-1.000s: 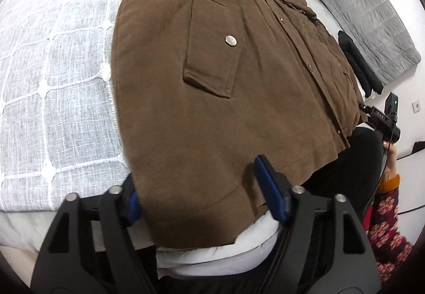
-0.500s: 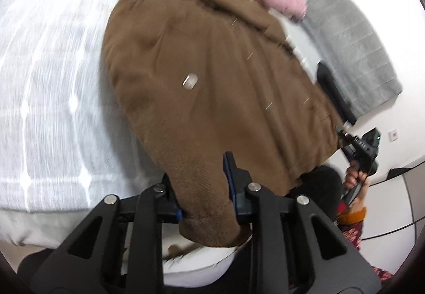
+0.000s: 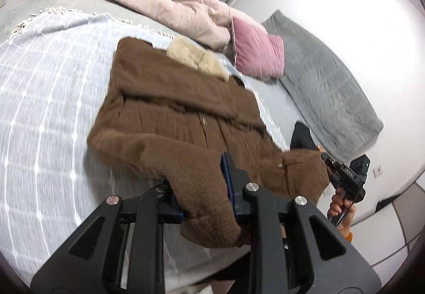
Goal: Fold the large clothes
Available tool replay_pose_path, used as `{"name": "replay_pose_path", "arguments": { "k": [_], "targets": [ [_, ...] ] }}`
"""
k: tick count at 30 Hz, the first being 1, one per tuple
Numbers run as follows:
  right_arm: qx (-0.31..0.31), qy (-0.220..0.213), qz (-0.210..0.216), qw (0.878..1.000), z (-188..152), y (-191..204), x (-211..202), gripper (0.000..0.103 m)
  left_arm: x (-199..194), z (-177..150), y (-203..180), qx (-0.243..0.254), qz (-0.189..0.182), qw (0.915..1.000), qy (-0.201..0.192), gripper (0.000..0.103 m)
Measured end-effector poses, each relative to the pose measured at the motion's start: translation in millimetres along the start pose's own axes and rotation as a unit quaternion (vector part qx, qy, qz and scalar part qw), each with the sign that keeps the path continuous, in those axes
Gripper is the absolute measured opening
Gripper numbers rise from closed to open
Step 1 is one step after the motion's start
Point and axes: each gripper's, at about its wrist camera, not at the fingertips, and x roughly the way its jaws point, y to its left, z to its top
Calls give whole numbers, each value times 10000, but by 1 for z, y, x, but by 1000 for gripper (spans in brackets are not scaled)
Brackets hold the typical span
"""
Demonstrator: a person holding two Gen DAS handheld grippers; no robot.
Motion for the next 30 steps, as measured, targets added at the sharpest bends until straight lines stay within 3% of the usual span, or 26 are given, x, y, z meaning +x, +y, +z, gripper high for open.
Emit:
{"name": "replay_pose_path", "arguments": {
  "k": [9,15,17,20,22,25,30],
  "targets": [
    [492,-287,-126,9983,77,-23,64,11,38,88,32,-261,244,9986,-398,24],
    [1039,-338,-535,9926,105,-69,126,11,104,127,89,-937,407,9946,-199,26],
    [1182,-331,-636,9904,107,-87,149,11,132,129,109,-1024,561,9931,-80,28],
    [1425,-141,-861,9859,96,-113,190,11,184,120,135,-1200,1130,9854,427,29],
    [1512,55,-1068,9827,82,-127,215,12,203,112,143,-1163,1264,9841,454,30],
    [1474,187,-1328,9799,65,-145,237,12,203,108,138,-1046,1239,9864,264,30],
    [1732,168,-867,9809,77,-150,220,27,187,109,124,-673,1120,9908,360,39]
  ]
}}
